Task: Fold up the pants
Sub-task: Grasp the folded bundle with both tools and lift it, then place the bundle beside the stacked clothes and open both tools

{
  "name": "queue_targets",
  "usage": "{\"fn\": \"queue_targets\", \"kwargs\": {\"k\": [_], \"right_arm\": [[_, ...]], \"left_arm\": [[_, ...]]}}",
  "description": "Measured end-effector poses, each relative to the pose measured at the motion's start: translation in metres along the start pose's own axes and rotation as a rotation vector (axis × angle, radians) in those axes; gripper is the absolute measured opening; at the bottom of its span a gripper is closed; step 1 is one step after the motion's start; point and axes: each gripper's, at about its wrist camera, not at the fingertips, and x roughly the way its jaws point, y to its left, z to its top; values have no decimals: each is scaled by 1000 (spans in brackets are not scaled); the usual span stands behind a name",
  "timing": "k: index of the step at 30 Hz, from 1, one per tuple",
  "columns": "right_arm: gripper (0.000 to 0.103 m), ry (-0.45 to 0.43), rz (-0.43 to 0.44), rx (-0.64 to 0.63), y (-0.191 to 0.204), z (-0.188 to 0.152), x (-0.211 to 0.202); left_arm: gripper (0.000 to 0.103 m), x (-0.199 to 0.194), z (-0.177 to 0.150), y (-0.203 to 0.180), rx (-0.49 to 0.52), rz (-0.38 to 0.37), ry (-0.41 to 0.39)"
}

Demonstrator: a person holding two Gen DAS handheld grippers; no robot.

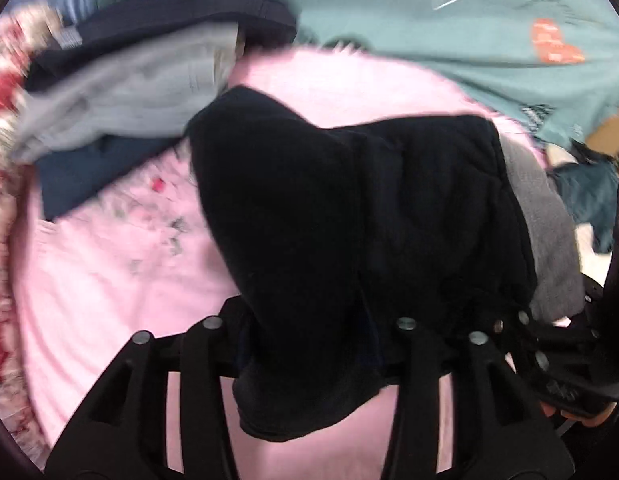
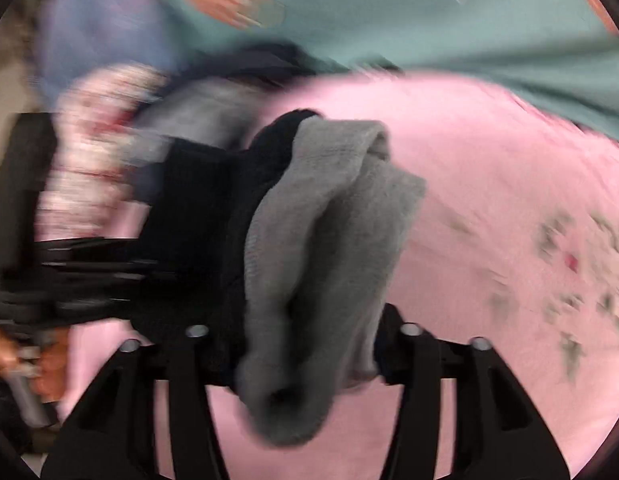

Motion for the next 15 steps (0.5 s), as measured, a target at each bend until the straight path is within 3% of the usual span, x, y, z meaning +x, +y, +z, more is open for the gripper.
{"fn": "queue_targets", "kwargs": {"k": [1,2,4,10,12,15], "right_arm": [[69,39,-73,14,-10,-4,13],[71,68,-121,39,-18,-9,25],[75,36,-103,71,-26,-17,23],[75,15,-160,4,-10,-17,14],[76,-44,-213,-21,0,-7,-2],[92,-93,-306,0,10,-12,-33]], "left_arm": [[52,13,0,10,-18,3,26],[64,33,0,13,-34,26,53],[82,55,-3,14,-23,88,29],[82,51,-5,15,-47,84,1],[79,32,-14,18,-56,84,-14],[80,-2,-26,12,-28,94,-64]]}}
